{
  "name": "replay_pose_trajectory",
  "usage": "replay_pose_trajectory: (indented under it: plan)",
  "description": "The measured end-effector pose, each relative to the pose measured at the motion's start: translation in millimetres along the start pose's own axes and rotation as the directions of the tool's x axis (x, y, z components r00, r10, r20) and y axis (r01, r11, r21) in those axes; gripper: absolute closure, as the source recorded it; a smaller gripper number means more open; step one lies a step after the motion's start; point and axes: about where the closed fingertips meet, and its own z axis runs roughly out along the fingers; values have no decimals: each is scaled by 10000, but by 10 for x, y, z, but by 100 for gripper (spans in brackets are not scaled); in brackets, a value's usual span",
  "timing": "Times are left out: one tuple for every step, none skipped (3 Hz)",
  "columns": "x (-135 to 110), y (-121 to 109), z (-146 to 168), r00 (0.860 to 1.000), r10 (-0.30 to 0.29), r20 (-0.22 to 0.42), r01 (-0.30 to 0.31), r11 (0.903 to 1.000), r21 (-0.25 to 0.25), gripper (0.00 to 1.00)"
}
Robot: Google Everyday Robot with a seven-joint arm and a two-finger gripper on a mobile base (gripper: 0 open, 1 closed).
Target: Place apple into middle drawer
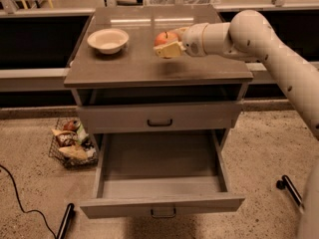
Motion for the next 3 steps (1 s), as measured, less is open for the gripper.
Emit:
replay_pose_trajectory:
  plan:
    - [-240,494,-466,9990,-446,-6,445,9976,-535,100]
    - [-240,495,-466,9990,-446,-6,446,9976,-536,100]
    - [-207,650,-523,9964,-832,-166,804,9889,-1253,100]
